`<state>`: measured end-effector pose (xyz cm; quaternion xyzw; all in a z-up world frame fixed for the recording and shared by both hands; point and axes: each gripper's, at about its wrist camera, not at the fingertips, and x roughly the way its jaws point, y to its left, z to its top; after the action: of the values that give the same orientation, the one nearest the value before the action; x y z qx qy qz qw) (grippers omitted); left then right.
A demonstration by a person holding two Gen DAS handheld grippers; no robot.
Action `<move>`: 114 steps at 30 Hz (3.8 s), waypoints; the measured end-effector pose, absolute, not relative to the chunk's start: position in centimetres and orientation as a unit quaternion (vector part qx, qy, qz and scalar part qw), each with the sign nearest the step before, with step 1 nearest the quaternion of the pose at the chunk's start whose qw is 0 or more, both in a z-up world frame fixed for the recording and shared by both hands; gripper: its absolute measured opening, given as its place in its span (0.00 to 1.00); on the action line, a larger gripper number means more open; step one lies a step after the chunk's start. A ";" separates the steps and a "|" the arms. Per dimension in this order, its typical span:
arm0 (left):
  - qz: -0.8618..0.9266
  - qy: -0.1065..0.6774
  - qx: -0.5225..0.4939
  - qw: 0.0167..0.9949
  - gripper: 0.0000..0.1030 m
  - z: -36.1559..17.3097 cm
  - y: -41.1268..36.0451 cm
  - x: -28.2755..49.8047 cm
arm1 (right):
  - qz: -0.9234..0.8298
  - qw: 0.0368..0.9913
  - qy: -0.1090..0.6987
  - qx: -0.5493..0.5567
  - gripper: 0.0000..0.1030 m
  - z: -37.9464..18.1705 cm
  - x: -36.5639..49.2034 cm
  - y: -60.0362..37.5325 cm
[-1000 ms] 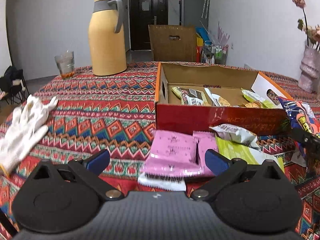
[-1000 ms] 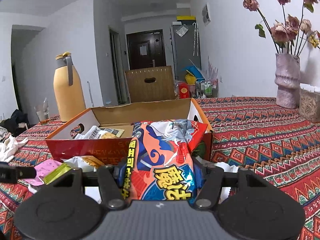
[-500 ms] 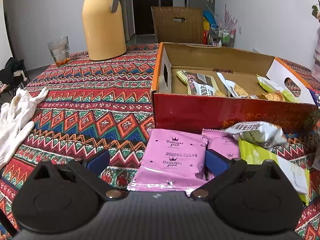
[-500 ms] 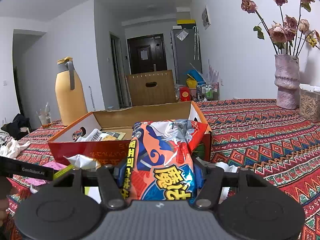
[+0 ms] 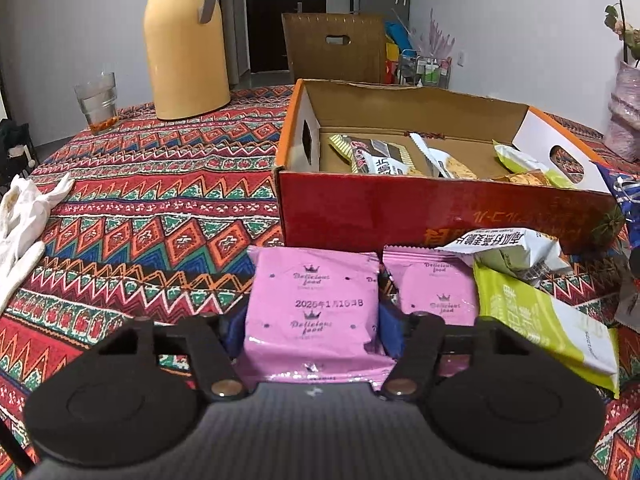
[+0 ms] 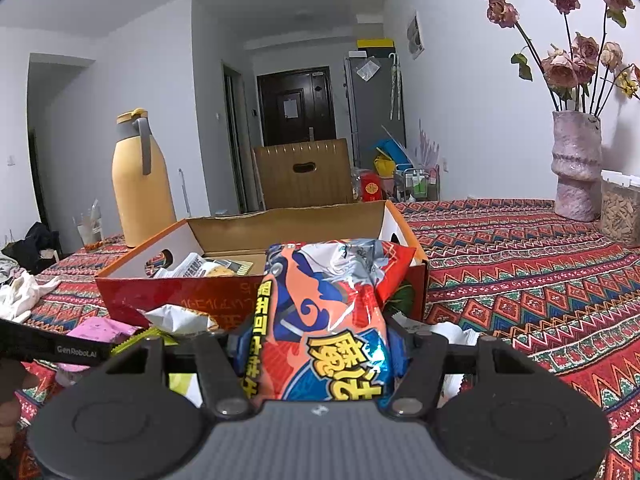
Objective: Organize snacks
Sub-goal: 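Grasp a pink biscuit pack with the left gripper while the right gripper carries the chip bag toward the box, then lower the chip bag and pink pack into the box and open both grippers, then move both grippers back to the snack pile beside the box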
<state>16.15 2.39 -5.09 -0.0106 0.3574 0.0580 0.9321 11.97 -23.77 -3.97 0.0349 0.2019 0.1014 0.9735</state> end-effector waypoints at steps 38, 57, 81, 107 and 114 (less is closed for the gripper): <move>0.064 0.258 -0.070 0.962 0.61 2.9 2.9 14.1 | 0.118 0.983 0.137 0.001 0.59 0.9 12.0 -21.2; 0.079 0.230 -0.088 0.966 0.61 5.1 1.4 20.3 | 0.094 0.983 0.158 0.006 0.59 2.5 21.1 -19.2; 0.089 0.241 -0.087 0.963 1.00 1.8 1.9 21.5 | 0.071 0.977 0.202 0.010 0.97 -1.1 24.2 -18.9; 0.104 0.213 -0.087 0.968 1.00 5.2 1.7 18.0 | 0.054 0.985 0.164 0.028 1.00 2.9 20.2 -20.6; 0.102 0.219 -0.078 0.967 1.00 5.2 2.0 15.3 | 0.057 0.985 0.165 0.011 1.00 3.0 17.4 -21.3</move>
<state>15.26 2.04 5.24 -0.0782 0.2188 0.1016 0.9673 17.35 -21.32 3.00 0.0111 0.1655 0.0568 0.9845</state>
